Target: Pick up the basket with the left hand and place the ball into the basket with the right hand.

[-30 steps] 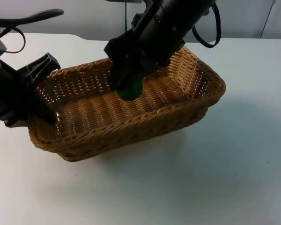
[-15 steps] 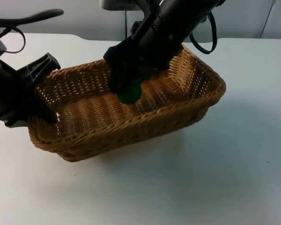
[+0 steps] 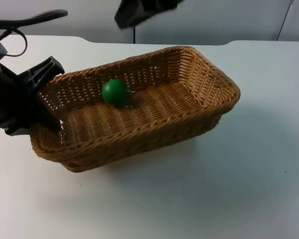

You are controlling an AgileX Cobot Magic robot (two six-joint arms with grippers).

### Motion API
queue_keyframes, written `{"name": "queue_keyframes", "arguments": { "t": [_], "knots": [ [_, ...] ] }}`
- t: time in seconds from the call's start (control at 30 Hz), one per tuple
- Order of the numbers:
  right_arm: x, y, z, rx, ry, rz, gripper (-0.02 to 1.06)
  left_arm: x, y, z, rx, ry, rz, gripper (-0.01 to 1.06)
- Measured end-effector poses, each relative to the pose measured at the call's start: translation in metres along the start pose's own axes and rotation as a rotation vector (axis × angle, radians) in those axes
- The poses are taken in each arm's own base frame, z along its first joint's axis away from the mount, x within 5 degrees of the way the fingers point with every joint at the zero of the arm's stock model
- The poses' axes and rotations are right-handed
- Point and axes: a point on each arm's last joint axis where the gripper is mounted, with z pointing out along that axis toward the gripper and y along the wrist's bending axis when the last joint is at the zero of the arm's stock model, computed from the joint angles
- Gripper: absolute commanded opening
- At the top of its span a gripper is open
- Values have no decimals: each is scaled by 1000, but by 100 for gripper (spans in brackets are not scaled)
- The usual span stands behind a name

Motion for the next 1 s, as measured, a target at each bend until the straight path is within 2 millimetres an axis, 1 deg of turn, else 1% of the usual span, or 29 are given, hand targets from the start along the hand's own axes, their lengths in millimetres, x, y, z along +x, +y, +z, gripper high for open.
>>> {"name": "queue_keyframes", "arguments": {
  "t": [0.07,0.1,0.13,0.2,0.23,0.27,0.37,0.4,0.47,0.53,0.57,0.63,0.9,1.0],
  "knots": [
    [-16,11,-37,7,-80,-32,0,0,0,0,0,0,0,0],
    [-16,11,-37,7,-80,-32,0,0,0,0,0,0,0,0],
    [-24,19,-62,12,-130,-53,0,0,0,0,0,0,0,0],
    [-30,30,-94,17,-186,-76,0,0,0,0,-1,-2,0,0],
    [-30,30,-94,17,-186,-76,0,0,0,0,-1,-2,0,0],
    [-31,35,-107,17,-206,-87,0,-1,0,0,-3,-9,0,0],
    [-31,48,-140,8,-229,-113,0,-3,1,0,-11,-35,0,0],
    [-31,48,-140,8,-229,-113,0,-3,1,0,-11,-35,0,0],
    [-28,55,-155,-5,-218,-128,0,-5,2,0,-17,-53,9,0],
    [-22,62,-167,-26,-183,-141,0,-7,2,0,-25,-71,62,0],
    [-22,62,-167,-26,-183,-141,0,-7,2,0,-25,-71,62,0],
    [-18,65,-172,-43,-149,-149,0,-8,2,0,-33,-83,124,0],
    [-14,67,-172,-59,-110,-141,0,-10,3,-1,-46,-111,160,0],
    [-14,67,-172,-60,-109,-121,0,-10,8,6,-61,-94,150,0]
  ]
}}
